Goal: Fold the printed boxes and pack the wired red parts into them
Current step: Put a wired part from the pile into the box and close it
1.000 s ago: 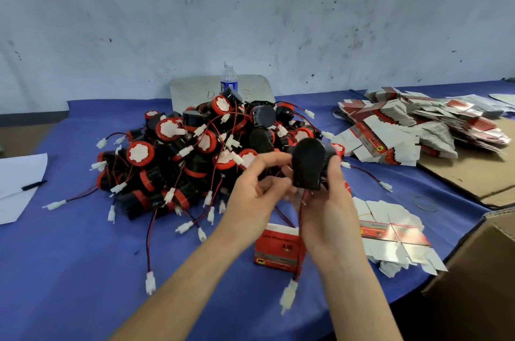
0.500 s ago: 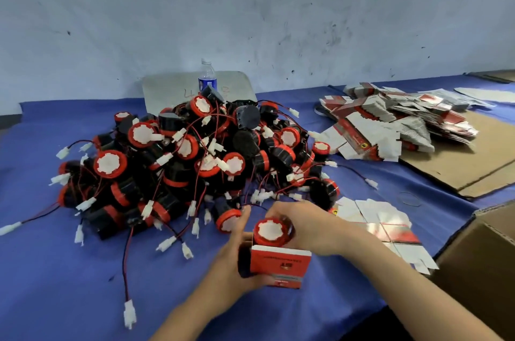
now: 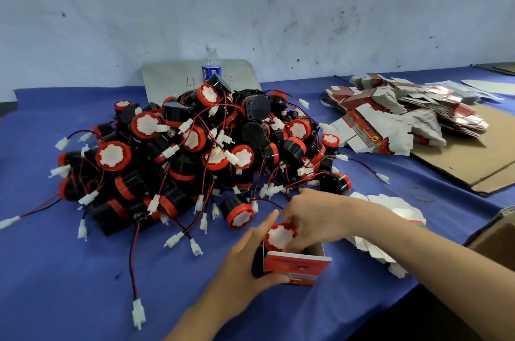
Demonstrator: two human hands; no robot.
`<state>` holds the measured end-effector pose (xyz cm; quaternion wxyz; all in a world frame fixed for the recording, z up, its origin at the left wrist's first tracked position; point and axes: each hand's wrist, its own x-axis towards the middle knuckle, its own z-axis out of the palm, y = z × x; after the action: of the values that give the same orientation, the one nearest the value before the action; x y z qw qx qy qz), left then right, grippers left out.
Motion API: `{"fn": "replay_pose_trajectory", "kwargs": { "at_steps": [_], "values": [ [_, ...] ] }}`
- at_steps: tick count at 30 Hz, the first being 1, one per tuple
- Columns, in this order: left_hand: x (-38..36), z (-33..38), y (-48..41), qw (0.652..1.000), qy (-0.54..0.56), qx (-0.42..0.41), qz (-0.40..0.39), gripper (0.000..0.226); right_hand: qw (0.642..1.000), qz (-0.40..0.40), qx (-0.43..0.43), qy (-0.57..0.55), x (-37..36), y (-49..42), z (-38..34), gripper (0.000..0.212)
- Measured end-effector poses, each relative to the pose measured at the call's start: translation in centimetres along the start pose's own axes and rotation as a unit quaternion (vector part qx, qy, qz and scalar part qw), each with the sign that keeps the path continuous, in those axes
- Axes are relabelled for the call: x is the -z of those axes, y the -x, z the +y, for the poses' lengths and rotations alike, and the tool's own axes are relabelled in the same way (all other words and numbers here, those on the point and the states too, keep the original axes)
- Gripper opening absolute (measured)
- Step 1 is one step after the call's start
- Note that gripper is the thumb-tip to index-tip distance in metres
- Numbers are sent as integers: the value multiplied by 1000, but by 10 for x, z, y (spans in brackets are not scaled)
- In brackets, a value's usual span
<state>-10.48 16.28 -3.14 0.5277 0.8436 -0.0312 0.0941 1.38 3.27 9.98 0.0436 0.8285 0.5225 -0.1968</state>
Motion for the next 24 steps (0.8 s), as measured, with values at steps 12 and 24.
{"fn": "replay_pose_trajectory", "kwargs": {
  "at_steps": [12,24],
  "values": [
    [5,3,5,991,-92,-44,87,48,965,73,-54,-248,3,32,37,43],
    [4,20,5,955,-242,-147,94,31,949,142,44,-277,6,37,21,6]
  ]
}}
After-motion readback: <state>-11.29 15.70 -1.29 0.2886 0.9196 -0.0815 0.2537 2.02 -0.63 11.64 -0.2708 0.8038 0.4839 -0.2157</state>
